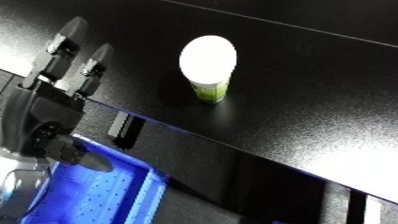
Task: Pick up the object and place it into the box
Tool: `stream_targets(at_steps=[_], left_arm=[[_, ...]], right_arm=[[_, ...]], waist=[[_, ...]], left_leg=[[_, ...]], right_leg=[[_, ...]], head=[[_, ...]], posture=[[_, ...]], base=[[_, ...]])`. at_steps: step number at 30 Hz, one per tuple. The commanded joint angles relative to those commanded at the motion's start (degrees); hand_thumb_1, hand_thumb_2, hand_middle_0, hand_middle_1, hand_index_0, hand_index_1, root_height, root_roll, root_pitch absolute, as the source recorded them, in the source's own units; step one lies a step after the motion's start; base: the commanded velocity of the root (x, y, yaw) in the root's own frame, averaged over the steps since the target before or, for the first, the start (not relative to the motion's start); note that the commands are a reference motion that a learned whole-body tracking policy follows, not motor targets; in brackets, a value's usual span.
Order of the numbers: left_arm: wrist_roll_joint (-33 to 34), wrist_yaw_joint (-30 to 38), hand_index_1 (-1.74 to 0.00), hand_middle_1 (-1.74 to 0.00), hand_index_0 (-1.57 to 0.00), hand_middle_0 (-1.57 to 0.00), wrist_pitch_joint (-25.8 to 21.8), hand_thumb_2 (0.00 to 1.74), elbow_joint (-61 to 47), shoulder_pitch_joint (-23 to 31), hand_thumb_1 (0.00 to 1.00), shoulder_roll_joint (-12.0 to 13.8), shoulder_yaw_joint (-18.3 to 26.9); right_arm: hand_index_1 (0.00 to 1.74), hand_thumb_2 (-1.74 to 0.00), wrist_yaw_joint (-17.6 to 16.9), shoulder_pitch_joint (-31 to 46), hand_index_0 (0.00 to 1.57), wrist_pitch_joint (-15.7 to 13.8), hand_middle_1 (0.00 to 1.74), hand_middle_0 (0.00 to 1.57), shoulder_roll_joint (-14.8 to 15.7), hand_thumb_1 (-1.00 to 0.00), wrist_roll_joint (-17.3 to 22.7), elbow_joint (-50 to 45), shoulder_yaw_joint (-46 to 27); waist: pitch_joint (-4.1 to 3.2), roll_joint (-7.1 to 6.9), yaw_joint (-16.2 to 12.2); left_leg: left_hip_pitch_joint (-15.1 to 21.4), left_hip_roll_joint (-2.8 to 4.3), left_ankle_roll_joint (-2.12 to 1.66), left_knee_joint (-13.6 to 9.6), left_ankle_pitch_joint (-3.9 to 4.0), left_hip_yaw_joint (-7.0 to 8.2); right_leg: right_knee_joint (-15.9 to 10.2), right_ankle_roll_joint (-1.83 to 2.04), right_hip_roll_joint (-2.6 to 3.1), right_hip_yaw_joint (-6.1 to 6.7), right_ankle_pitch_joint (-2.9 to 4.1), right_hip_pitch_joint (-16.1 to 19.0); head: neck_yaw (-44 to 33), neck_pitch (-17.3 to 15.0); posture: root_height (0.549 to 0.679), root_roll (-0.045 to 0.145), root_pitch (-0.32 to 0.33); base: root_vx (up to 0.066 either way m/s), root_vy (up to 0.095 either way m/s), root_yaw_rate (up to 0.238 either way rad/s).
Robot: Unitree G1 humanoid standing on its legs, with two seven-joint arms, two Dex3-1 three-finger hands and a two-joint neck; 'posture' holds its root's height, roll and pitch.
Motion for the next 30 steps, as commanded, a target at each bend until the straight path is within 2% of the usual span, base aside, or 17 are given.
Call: stream_targets(at_steps=[4,13,22,30], left_arm=[[1.59,1.76,0.00,0.00,0.00,0.00,1.76,0.00,3.13,-3.43,0.00,0.37,-2.77],[3.34,6.08,0.00,0.00,0.00,0.00,4.67,0.00,12.69,-9.91,0.00,-0.46,-9.25],[5.58,10.41,0.00,0.00,0.00,0.00,2.54,0.00,22.41,-15.64,0.00,-1.54,-12.63],[6.20,11.15,0.00,0.00,0.00,0.00,1.20,0.00,30.11,-21.05,0.00,-2.70,-14.79]], right_arm=[[0.00,0.00,-0.14,-0.77,0.00,0.58,0.00,0.00,-0.44,0.00,0.00,-0.04,0.51],[0.00,0.00,-0.28,-2.72,0.00,1.38,0.00,0.00,-1.09,0.00,-0.68,-0.18,1.63],[0.00,0.00,0.22,-4.16,0.00,1.76,0.00,0.00,-1.38,0.00,-0.73,-1.22,2.96],[0.00,0.00,0.52,-5.01,0.00,1.86,0.00,0.00,-1.10,0.00,-0.64,-2.16,4.17]], waist=[[0.08,-0.12,-1.08],[0.55,-0.57,-3.45],[1.51,-1.53,-5.41],[1.57,-2.16,-6.73]], left_leg=[[-0.44,0.46,0.16,0.67,-0.16,0.64],[-1.48,1.57,0.43,2.28,-0.64,2.03],[-2.90,2.39,0.78,3.92,-1.19,3.31],[-4.26,2.87,0.94,4.83,-1.72,4.03]], right_leg=[[0.44,0.09,0.25,0.70,0.20,-0.86],[1.34,0.06,1.20,2.16,0.51,-2.72],[2.42,0.25,1.63,2.92,0.86,-5.04],[2.45,0.40,1.83,3.40,1.21,-6.64]], head=[[-1.24,0.39],[-3.25,2.10],[-5.80,5.03],[-6.70,6.39]], posture=[[0.630,0.027,-0.055],[0.628,0.023,-0.053],[0.625,0.020,-0.046],[0.623,0.020,-0.029]], base=[[0.021,0.007,-0.099],[0.015,0.014,-0.107],[0.005,0.014,-0.083],[0.004,0.006,-0.053]])
